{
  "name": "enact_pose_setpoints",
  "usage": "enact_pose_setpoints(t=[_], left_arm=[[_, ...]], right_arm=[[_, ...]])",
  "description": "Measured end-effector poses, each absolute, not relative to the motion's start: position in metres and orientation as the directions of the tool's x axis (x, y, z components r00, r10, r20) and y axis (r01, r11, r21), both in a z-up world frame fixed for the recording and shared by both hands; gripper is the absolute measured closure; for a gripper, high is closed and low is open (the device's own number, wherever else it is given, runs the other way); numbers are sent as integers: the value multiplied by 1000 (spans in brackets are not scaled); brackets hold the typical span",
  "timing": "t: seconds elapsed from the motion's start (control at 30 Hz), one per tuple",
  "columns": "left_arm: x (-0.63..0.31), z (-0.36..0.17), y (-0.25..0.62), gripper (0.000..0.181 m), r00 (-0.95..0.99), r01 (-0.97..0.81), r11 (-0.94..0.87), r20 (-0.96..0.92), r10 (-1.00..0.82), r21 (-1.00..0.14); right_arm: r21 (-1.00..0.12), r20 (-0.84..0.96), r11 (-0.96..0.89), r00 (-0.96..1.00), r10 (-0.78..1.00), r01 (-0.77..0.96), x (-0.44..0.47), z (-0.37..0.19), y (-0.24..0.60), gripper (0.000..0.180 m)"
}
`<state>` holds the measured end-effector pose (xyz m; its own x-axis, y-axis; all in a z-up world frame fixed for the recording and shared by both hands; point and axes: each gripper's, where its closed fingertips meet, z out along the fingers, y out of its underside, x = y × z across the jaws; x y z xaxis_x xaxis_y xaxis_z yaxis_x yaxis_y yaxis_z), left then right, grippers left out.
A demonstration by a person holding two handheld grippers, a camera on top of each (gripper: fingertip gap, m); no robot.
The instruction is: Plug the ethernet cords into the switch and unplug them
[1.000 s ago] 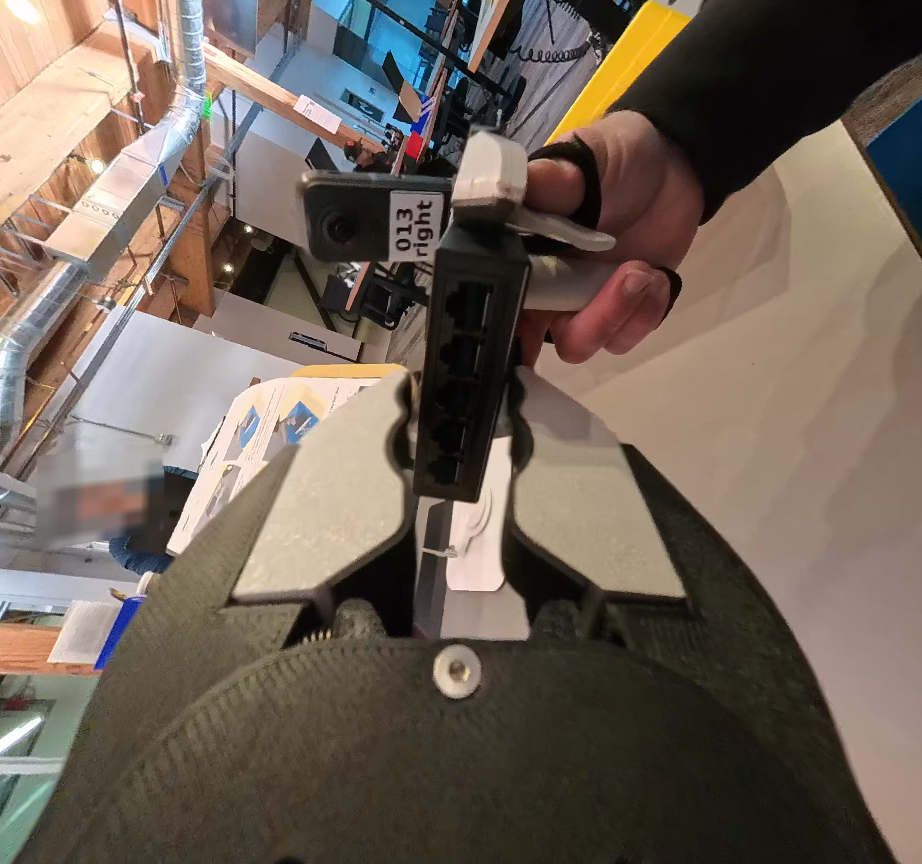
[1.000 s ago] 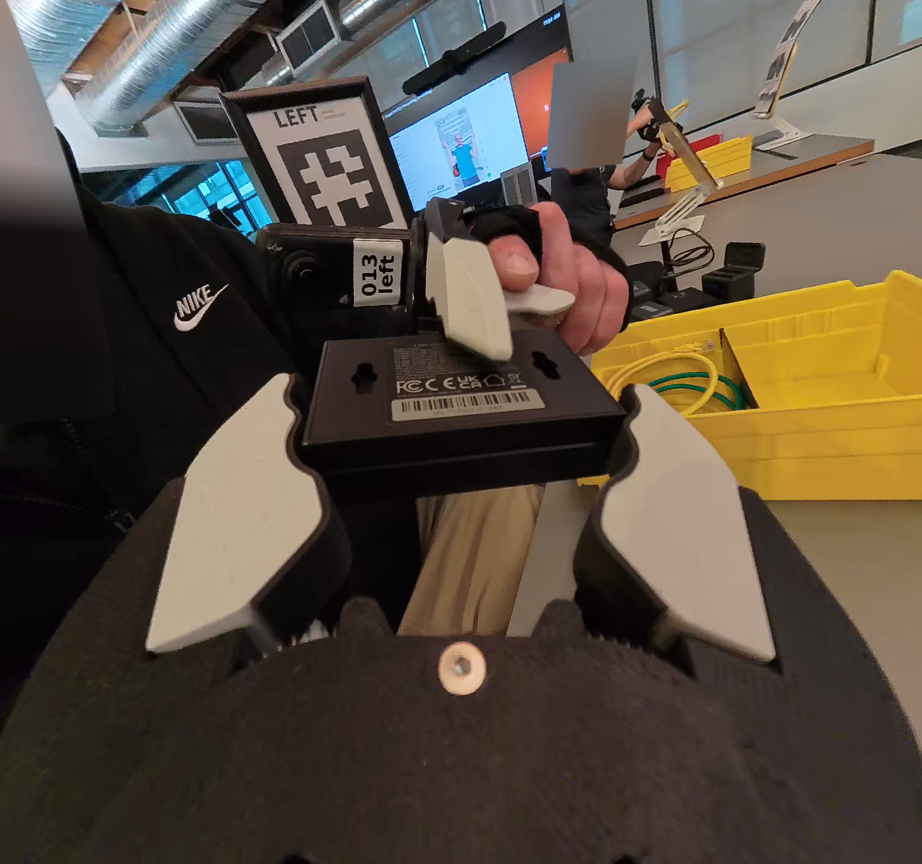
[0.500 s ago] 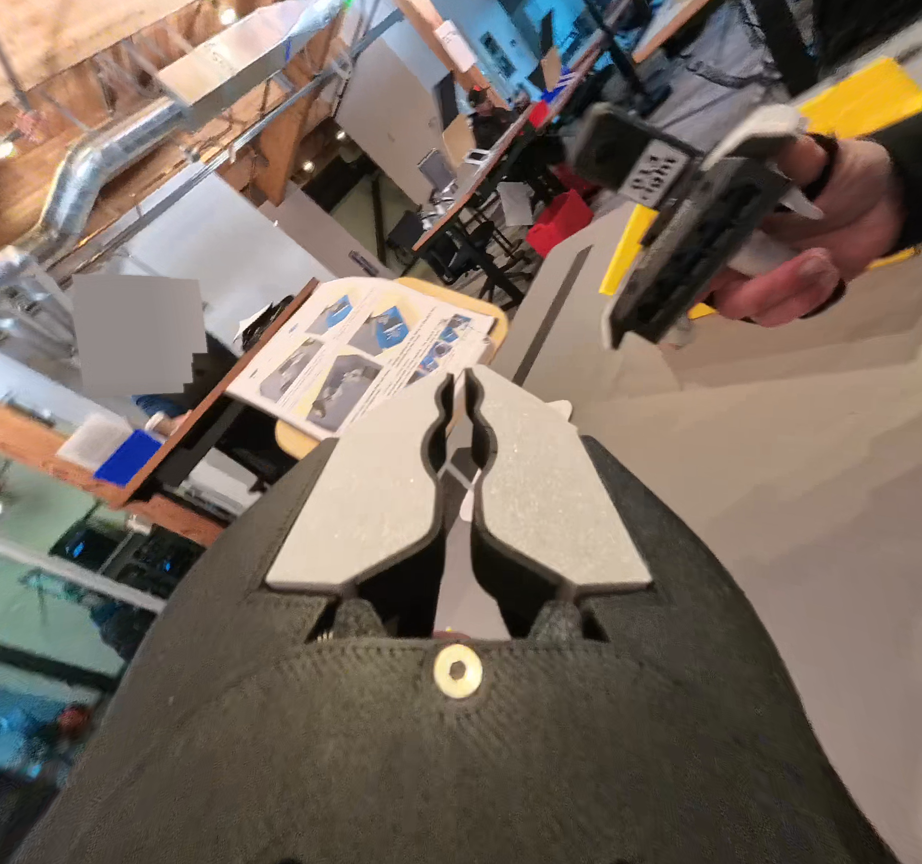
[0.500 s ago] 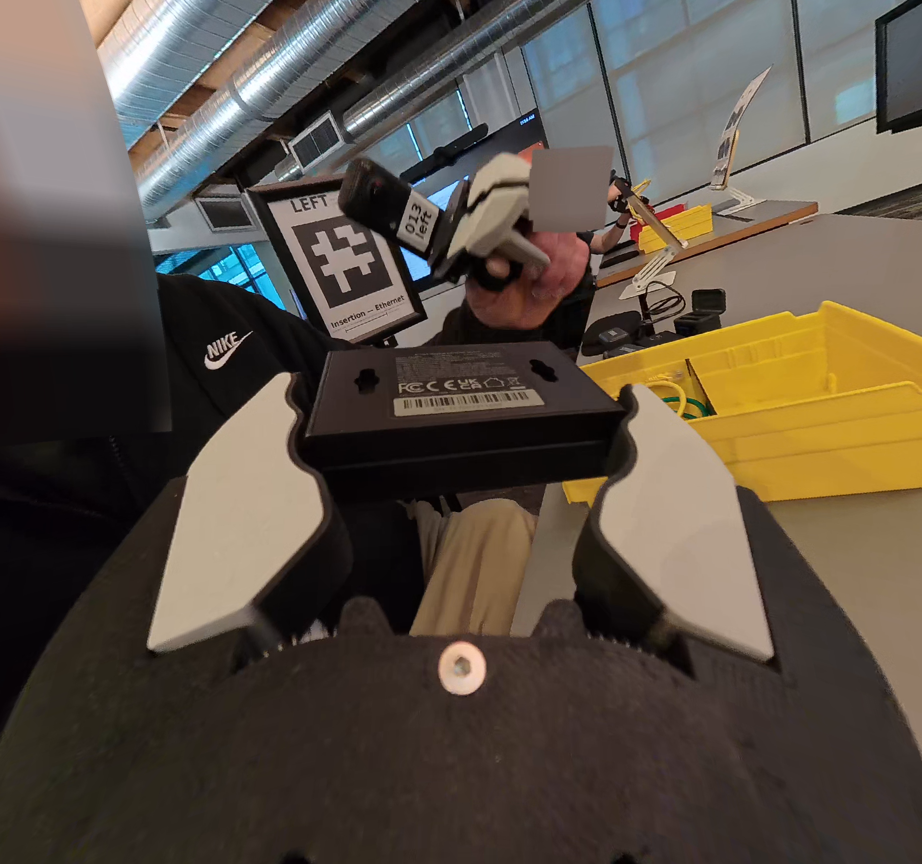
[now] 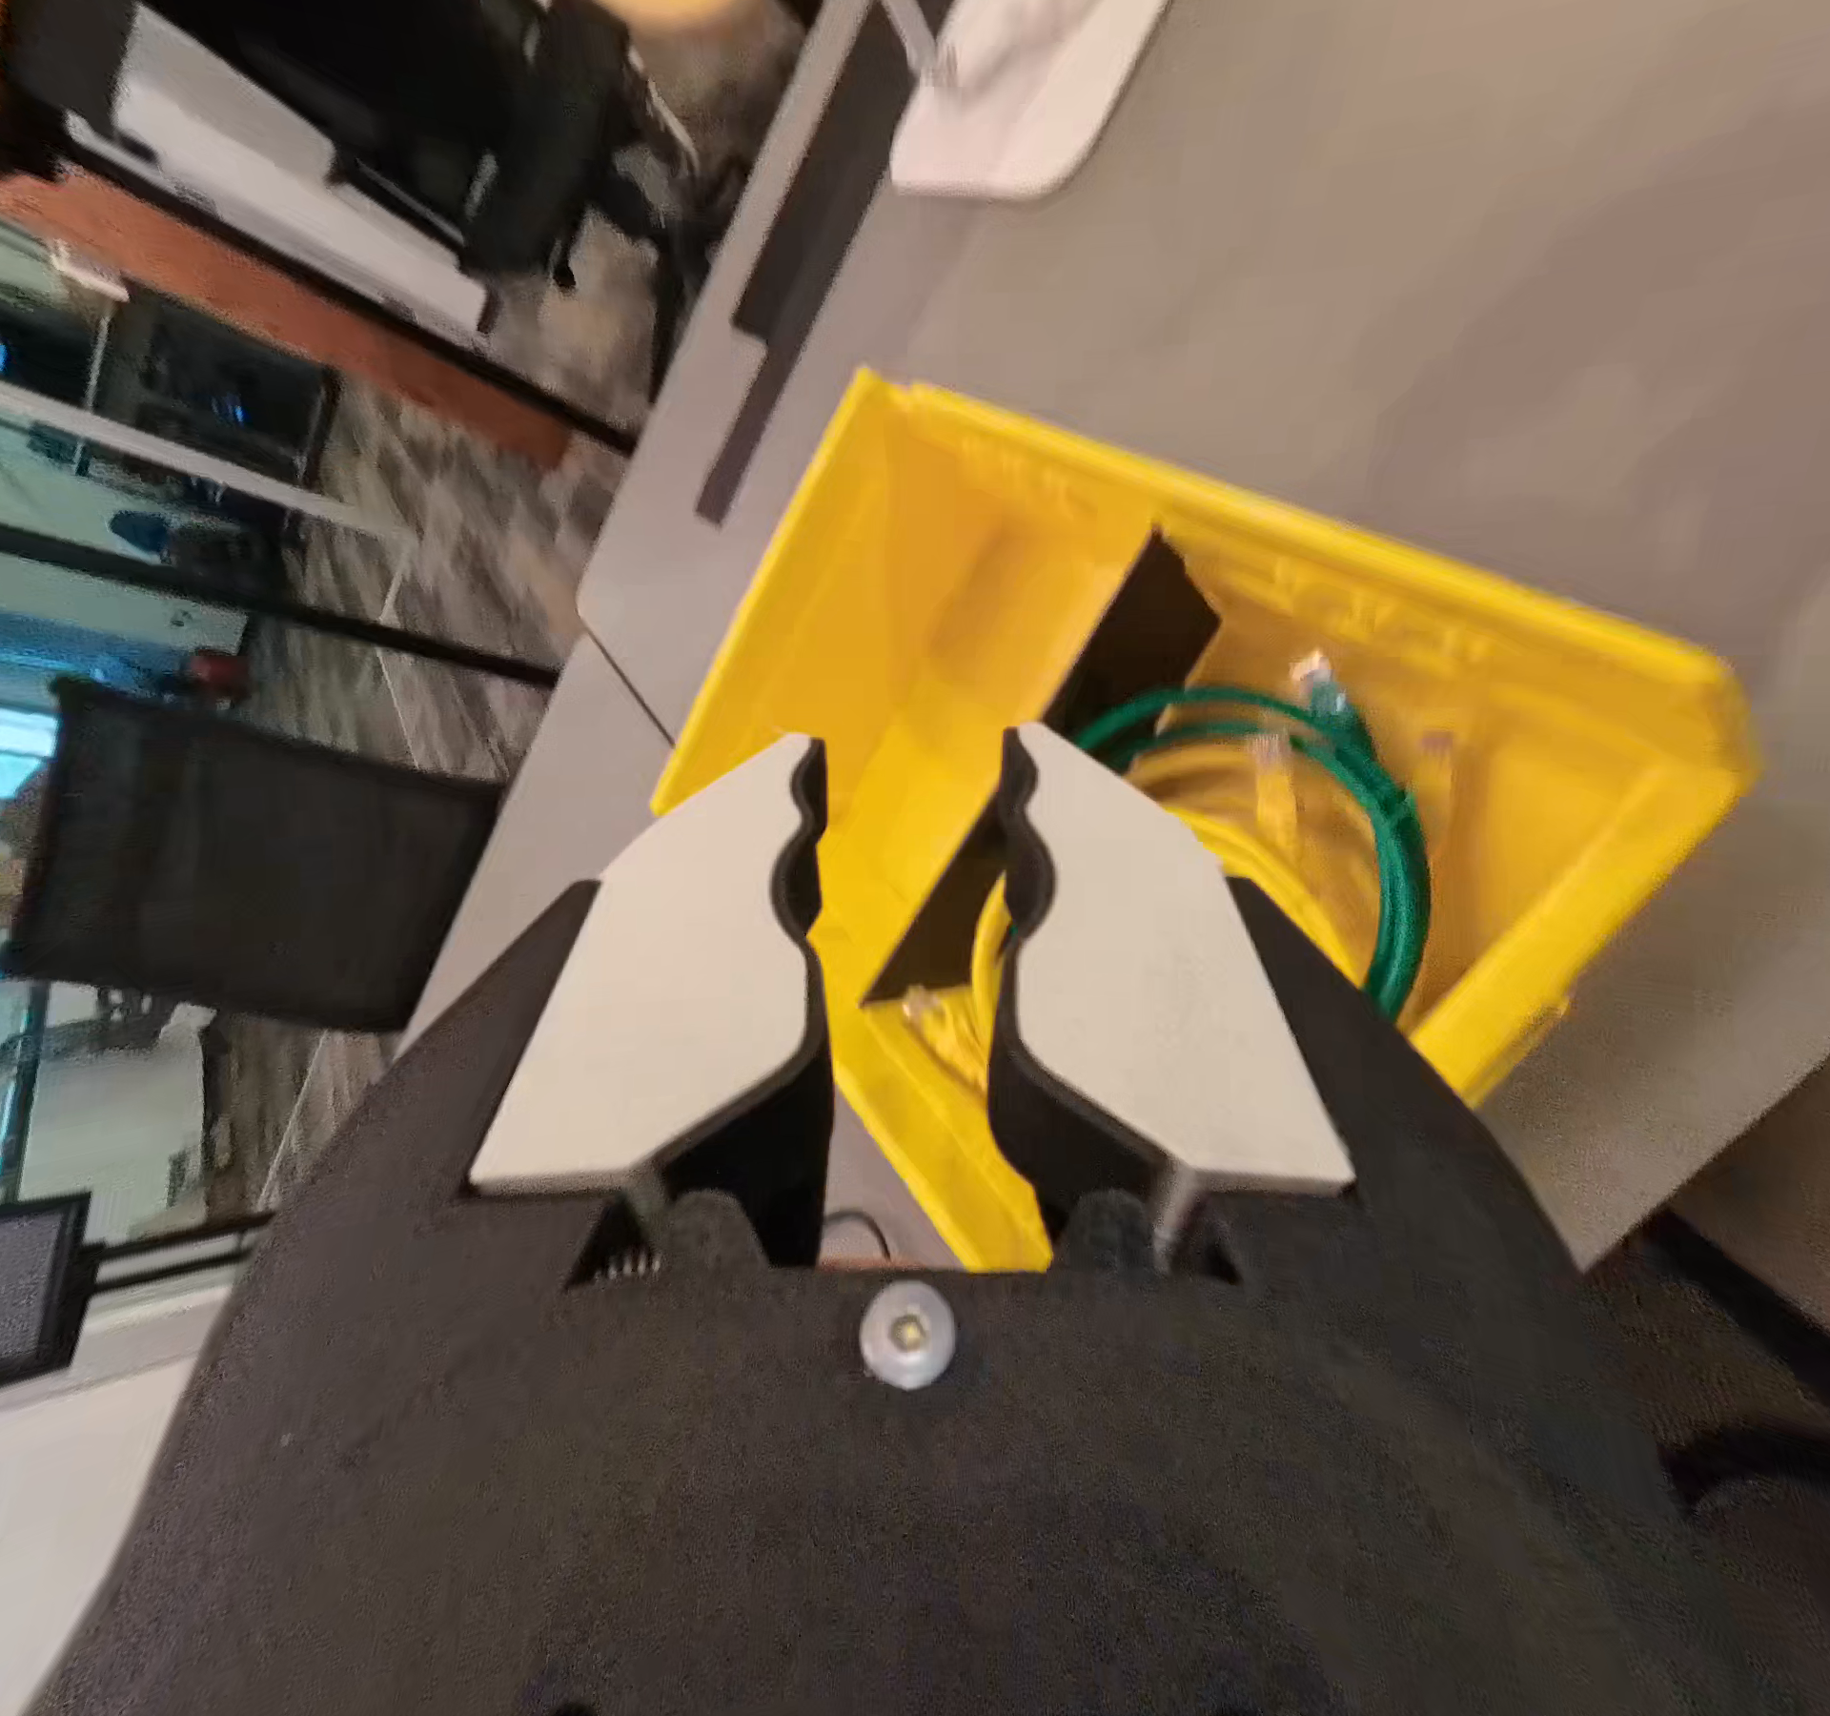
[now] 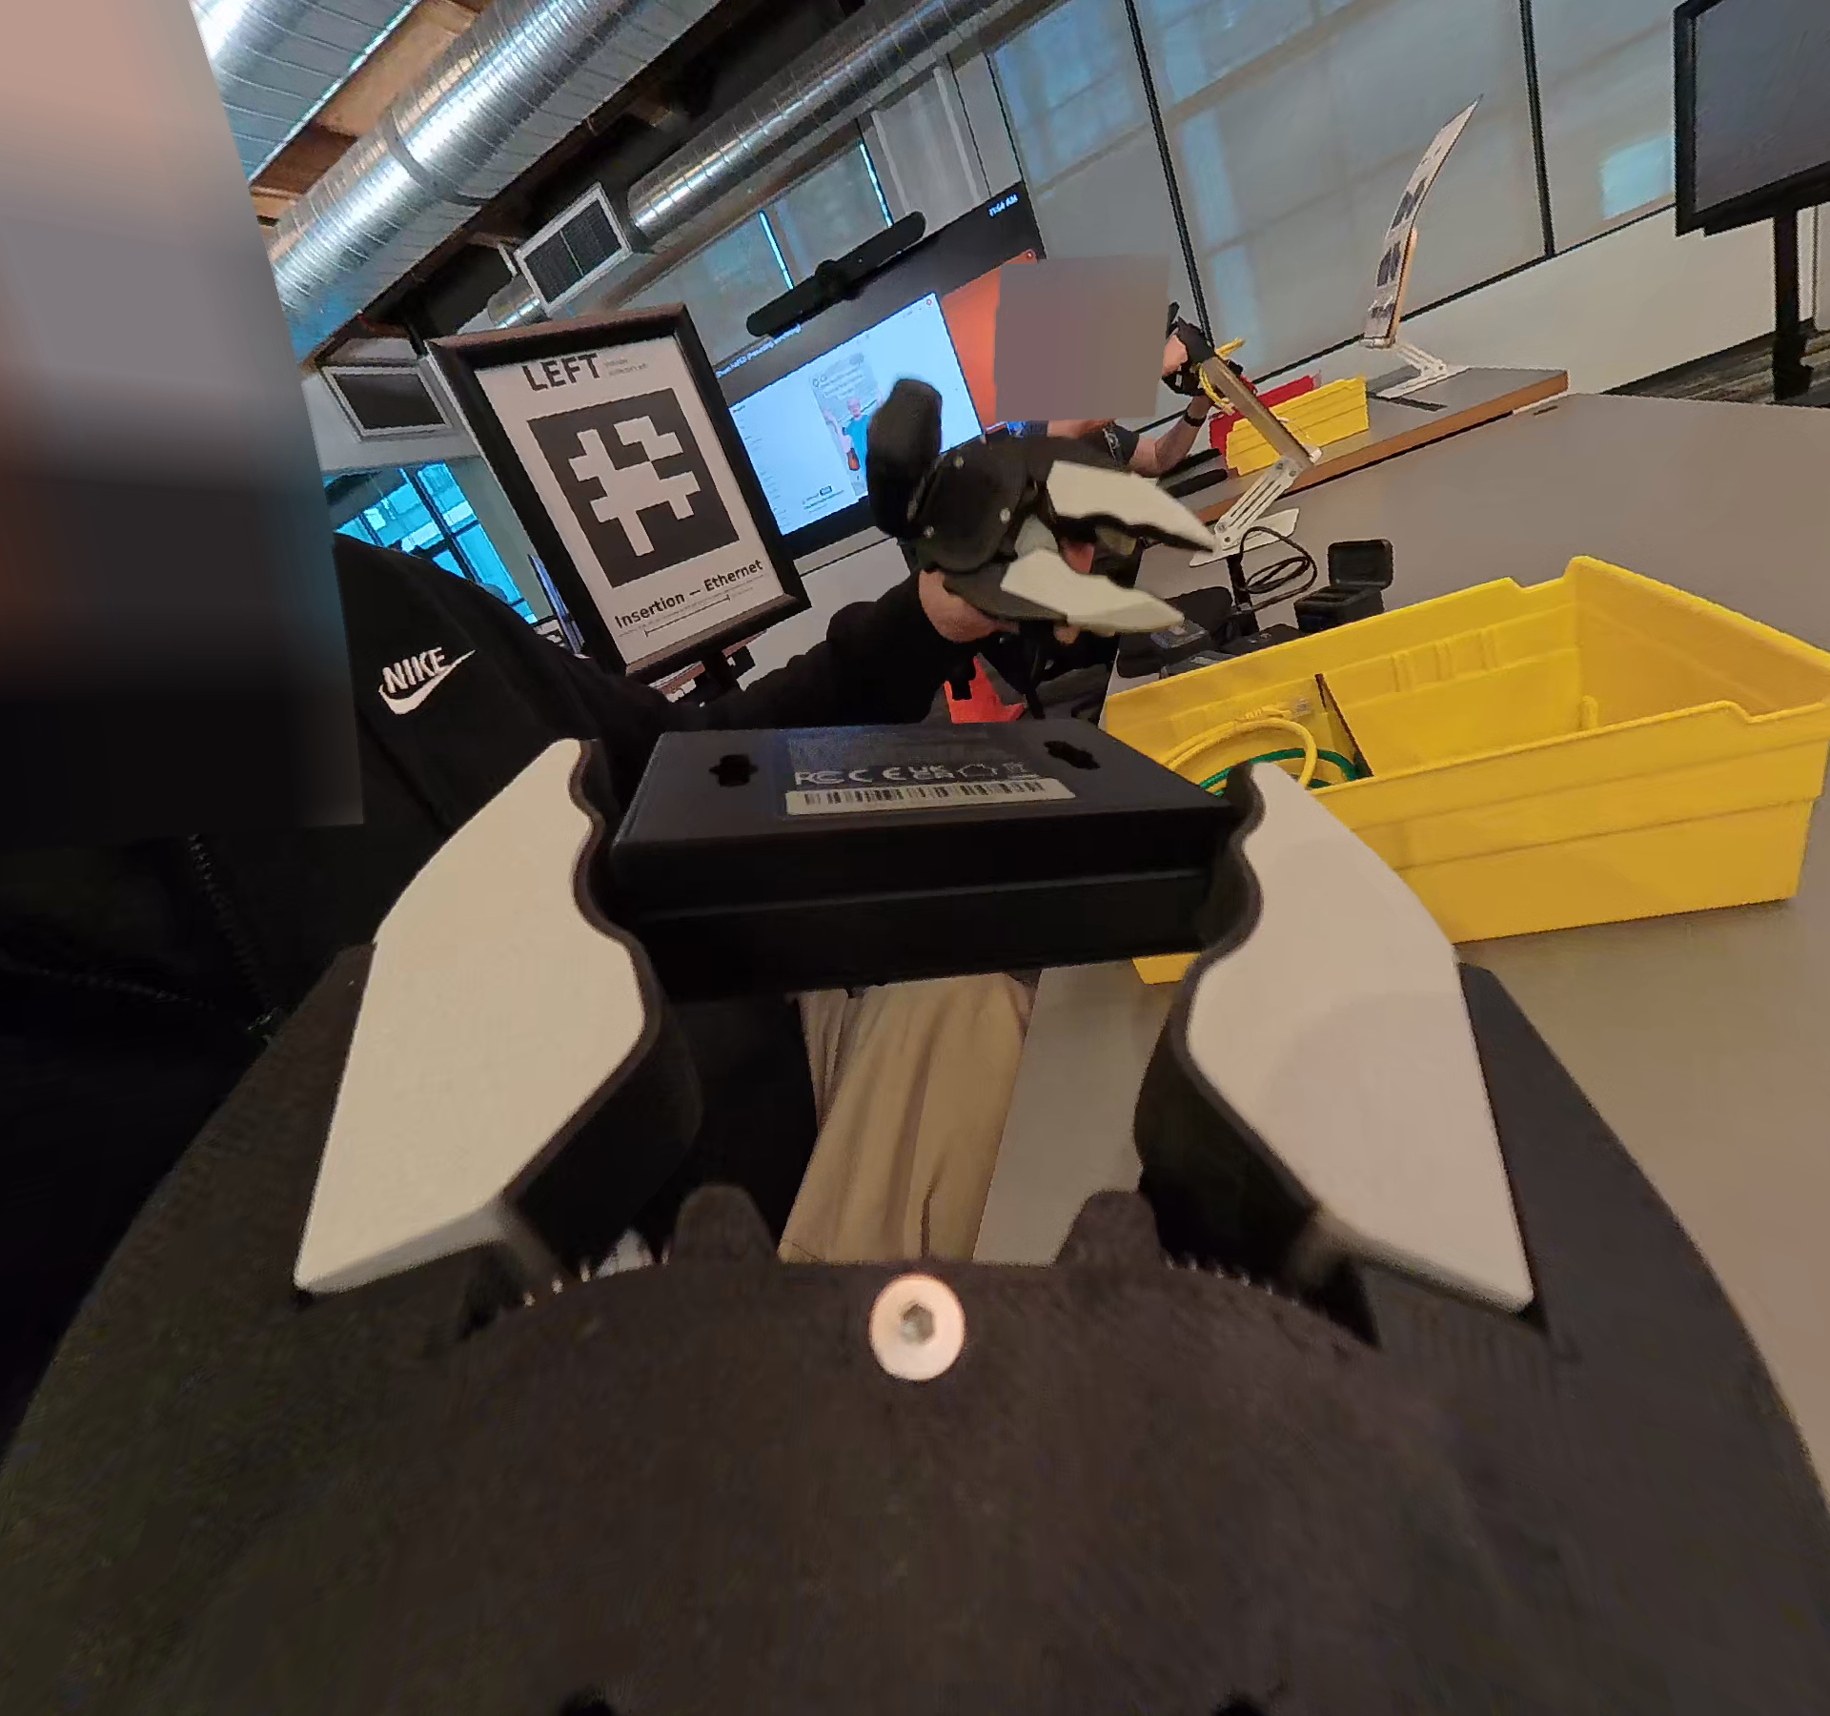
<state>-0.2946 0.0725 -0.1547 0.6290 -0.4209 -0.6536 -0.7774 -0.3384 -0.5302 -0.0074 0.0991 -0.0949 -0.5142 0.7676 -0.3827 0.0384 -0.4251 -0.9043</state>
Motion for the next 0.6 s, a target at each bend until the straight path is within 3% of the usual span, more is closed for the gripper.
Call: enact_pose_setpoints(t=[0.07,0.27,0.43,0.6], left_arm=[[-308,-178,60,148,693,-721,-426,-573,-438,-547],[-357,-240,33,145,843,-518,-738,-403,-355,-432],[-380,-270,32,143,871,-386,-862,-438,-223,-330],[-396,-279,35,147,822,-367,-902,-534,-200,-228]], right_arm=[[-905,-384,-424,-511,769,43,-9,-96,99,66],[-906,-388,-419,-509,768,59,-14,-100,96,66],[-909,-381,-412,-513,769,57,-14,-98,94,67],[-912,-369,-407,-521,770,45,-12,-94,92,67]])
